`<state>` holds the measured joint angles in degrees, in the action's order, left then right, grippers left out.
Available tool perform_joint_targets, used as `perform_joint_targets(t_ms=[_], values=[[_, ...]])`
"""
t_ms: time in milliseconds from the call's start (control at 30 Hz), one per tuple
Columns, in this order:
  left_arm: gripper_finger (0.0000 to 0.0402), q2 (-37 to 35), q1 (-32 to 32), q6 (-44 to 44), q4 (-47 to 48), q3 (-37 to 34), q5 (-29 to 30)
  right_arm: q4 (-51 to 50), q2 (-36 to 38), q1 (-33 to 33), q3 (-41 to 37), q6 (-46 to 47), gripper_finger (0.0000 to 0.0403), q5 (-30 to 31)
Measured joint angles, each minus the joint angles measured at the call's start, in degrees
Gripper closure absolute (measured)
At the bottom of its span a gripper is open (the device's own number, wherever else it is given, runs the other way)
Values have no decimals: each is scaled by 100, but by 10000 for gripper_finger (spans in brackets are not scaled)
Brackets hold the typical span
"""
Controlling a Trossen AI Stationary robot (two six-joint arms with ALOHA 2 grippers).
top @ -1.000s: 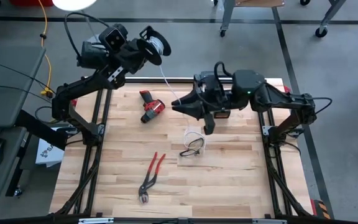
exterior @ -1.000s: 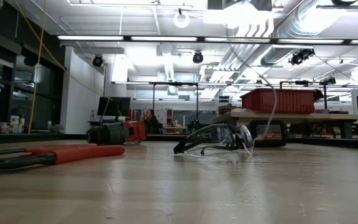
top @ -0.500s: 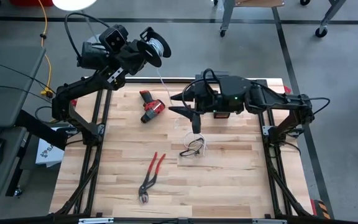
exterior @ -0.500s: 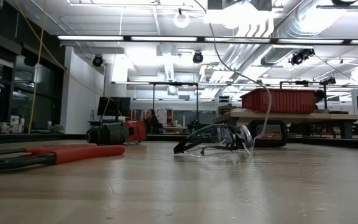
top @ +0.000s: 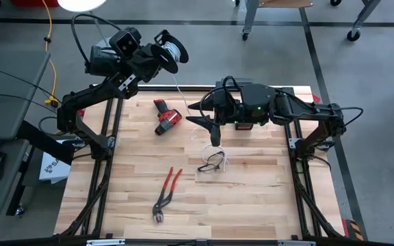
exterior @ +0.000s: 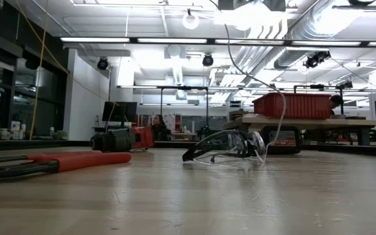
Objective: Coil cords
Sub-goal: Coil the white wire onto the black spool
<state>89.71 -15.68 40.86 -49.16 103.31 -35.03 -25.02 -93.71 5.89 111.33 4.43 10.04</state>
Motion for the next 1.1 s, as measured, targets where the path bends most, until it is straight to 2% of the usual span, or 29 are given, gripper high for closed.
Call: perform_joint_targets(t_ms=[233, 500, 933, 1100], values=[[401, 0, 0, 2, 2, 0, 17, -10, 0, 0, 0, 0, 242, 5], [401, -92, -5, -1, 174, 0, -206, -497, -2, 0, 0, 2, 242, 346], [402, -891, -52, -1083, 2256, -199, -431, -1014, -2, 0, 0, -185, 242, 346], [401, -1408, -59, -1524, 2614, -760, -24, -1075, -4, -20, 0, -216, 242, 317]])
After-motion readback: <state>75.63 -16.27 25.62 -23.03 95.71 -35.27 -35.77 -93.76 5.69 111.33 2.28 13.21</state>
